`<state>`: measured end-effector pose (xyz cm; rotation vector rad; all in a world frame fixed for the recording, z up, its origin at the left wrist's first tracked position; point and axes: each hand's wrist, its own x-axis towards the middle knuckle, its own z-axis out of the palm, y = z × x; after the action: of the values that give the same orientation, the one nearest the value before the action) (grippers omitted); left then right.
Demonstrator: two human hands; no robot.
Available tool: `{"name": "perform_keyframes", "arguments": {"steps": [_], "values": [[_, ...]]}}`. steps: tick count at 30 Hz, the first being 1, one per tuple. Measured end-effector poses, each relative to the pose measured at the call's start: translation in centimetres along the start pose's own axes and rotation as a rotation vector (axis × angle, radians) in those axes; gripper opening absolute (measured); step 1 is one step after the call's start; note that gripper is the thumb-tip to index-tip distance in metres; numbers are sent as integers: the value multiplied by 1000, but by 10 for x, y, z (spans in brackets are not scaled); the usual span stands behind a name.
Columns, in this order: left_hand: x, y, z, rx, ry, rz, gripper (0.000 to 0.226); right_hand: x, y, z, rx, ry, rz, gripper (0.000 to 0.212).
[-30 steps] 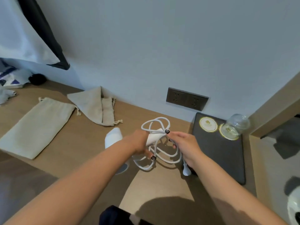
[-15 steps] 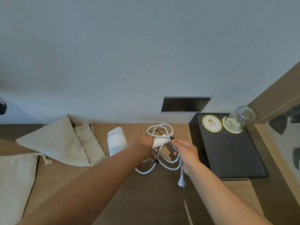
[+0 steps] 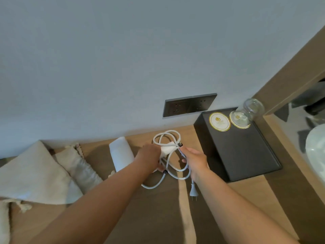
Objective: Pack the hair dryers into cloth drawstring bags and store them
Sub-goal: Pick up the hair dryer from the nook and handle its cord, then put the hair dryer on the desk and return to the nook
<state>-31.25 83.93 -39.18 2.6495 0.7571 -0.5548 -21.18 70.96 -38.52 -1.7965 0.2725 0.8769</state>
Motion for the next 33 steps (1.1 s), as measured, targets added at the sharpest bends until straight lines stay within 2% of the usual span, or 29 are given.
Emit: {"name": "perform_keyframes", "arguments": {"steps": [9,15,18,20,23,27,33], "values": [[-14,-7,17,-179,154,35,91,7,10,4,3,83,7,20],[-22,-3,16,-104,180,8,80,11,12,0,-157,60,-92,16],[-33,3,8,-102,211,12,72,5,6,-8,-292,3,-153,32],[-42,12,-5,-207,192,12,68,-2,0,-18,-388,-23,-218,43],[-59,33,-34,-320,128,-1,67,-21,-9,-39,-468,-57,-308,47],[-84,72,-68,-322,238,138,60,-50,-17,-79,-569,-53,-468,44],[-125,169,-94,-241,304,312,64,-108,-12,-183,-479,51,-610,41]]}}
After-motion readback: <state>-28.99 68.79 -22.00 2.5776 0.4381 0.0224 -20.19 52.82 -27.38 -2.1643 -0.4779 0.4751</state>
